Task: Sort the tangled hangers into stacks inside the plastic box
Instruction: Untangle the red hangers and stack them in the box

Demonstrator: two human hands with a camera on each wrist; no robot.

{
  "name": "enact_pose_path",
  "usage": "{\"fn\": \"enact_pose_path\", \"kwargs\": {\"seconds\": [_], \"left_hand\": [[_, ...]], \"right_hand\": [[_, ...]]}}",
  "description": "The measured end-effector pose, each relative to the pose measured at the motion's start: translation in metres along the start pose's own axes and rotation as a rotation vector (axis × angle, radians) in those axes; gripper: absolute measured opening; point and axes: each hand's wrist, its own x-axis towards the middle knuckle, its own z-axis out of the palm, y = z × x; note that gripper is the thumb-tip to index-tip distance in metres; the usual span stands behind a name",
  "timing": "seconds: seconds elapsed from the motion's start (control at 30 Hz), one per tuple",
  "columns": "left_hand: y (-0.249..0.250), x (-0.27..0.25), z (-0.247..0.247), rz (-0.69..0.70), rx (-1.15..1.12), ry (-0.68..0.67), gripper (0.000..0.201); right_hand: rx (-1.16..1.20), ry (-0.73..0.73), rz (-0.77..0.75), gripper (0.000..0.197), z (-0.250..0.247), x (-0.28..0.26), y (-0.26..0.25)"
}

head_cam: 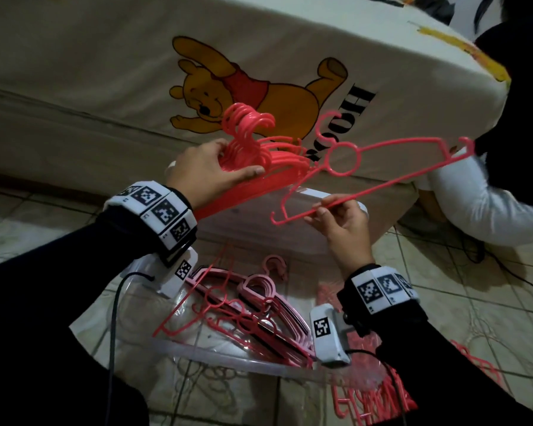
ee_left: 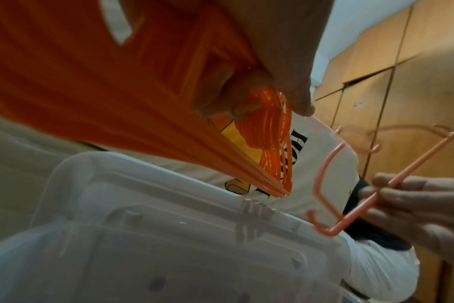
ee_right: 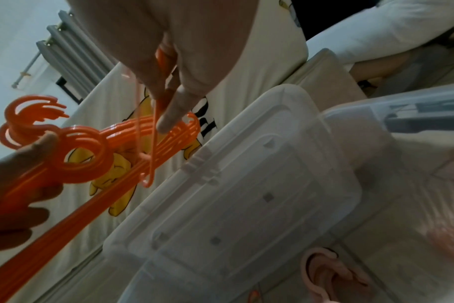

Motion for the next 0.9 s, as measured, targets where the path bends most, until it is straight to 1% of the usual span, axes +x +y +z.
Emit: {"fn": "enact_pose_path", "kwargs": {"seconds": [0.03,0.1,0.2,0.23,0.3,0.37,0.4,0.47,0.53,0.57,0.63,0.67,0.7,0.73,0.77,0.8,0.87,0.9], "left_hand": [[0.0,0.0,-0.001,0.0,0.003,0.002,0.089],[0.001,-0.002,-0.001,0.005,-0.008,0.0,0.086],[0.003,-0.004,0.001,0.054,-0.096,-0.043,0.092],[0.005,-0.005,0.002,0.071,-0.139,-0.063,0.09],[0.01,-0.01,0.004,0.091,-0.207,-0.098,0.074],[0.014,-0.014,0.01,0.092,-0.296,-0.134,0.058],[0.015,-0.016,0.013,0.089,-0.342,-0.151,0.054],[0.017,-0.018,0.02,0.085,-0.394,-0.169,0.052],[0.018,-0.019,0.025,0.09,-0.398,-0.178,0.055],[0.018,-0.019,0.026,0.088,-0.39,-0.183,0.056],[0.017,-0.019,0.027,0.085,-0.358,-0.196,0.05],[0.016,-0.019,0.026,0.089,-0.332,-0.204,0.047],[0.016,-0.02,0.026,0.097,-0.297,-0.21,0.046],[0.015,-0.02,0.026,0.107,-0.254,-0.217,0.047],[0.013,-0.02,0.025,0.116,-0.212,-0.223,0.046],[0.012,-0.02,0.024,0.122,-0.178,-0.228,0.043],[0.008,-0.019,0.022,0.126,-0.118,-0.241,0.041],[0.007,-0.018,0.021,0.127,-0.085,-0.252,0.044]], "right_hand": [[0.013,0.003,-0.005,0.024,-0.001,0.001,-0.002],[0.051,-0.062,0.014,0.022,-0.003,0.0,-0.004],[0.169,-0.221,0.145,0.021,0.001,-0.009,-0.002],[0.207,-0.265,0.189,0.02,0.005,-0.012,-0.001],[0.253,-0.324,0.253,0.02,0.013,-0.016,0.002],[0.274,-0.341,0.297,0.019,0.021,-0.018,0.005],[0.277,-0.337,0.313,0.019,0.024,-0.018,0.006],[0.279,-0.315,0.339,0.017,0.028,-0.019,0.009],[0.28,-0.299,0.36,0.013,0.032,-0.02,0.013],[0.27,-0.293,0.373,0.012,0.034,-0.02,0.015],[0.18,-0.296,0.412,0.005,0.037,-0.019,0.017],[0.068,-0.314,0.428,0.006,0.036,-0.017,0.017],[-0.105,-0.338,0.421,0.015,0.033,-0.015,0.017],[-0.298,-0.352,0.381,0.023,0.029,-0.011,0.016],[-0.462,-0.333,0.307,0.029,0.023,-0.007,0.014],[-0.584,-0.27,0.197,0.029,0.017,-0.002,0.012],[-0.788,-0.043,-0.116,0.02,0.005,0.005,0.004],[-0.907,0.054,-0.261,0.02,0.001,0.007,0.0]]}}
